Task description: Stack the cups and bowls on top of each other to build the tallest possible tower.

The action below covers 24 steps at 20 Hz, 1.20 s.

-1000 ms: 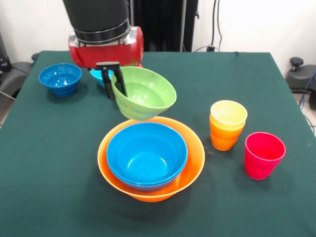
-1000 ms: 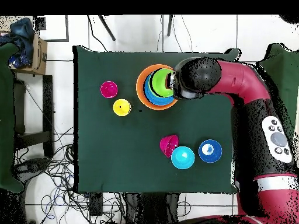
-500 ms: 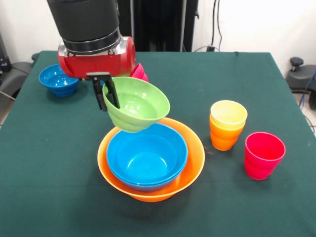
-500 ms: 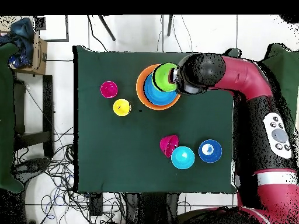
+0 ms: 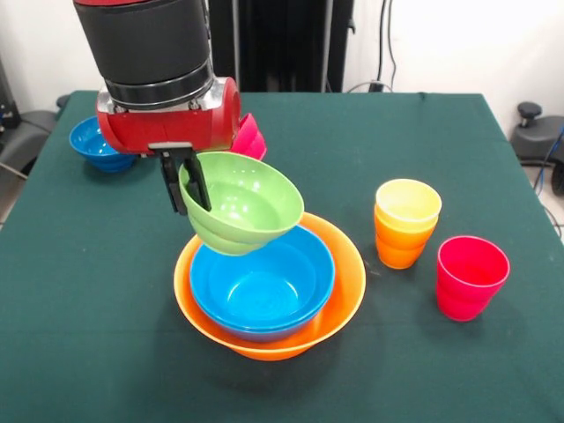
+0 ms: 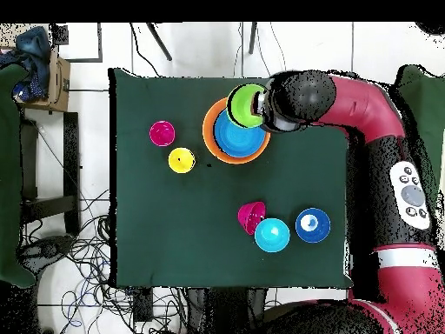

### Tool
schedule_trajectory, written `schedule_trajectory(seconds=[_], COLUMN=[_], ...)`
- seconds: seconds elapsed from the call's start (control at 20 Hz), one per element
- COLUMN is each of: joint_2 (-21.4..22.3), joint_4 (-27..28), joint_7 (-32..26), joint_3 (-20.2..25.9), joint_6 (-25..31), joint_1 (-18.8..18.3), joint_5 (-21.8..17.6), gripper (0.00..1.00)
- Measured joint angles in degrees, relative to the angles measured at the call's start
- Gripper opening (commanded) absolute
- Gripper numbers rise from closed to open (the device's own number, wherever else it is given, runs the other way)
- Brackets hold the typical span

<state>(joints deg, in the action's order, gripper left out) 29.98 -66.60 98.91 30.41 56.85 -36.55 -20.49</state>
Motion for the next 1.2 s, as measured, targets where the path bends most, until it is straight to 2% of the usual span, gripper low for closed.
schedule_trajectory(seconds=[0.95, 1.0, 1.2], joint_2=[-0.75, -0.75, -0.73], joint_4=[2.97, 2.97, 2.97], joint_7=[0.0, 0.0, 0.0], joint_3=[0.0, 0.0, 0.0], joint_6=[0.57, 0.58, 0.58], joint_1=[2.24, 2.22, 2.24], joint_5=[1.82, 2.1, 2.1], gripper=[0.0, 1.0, 1.0])
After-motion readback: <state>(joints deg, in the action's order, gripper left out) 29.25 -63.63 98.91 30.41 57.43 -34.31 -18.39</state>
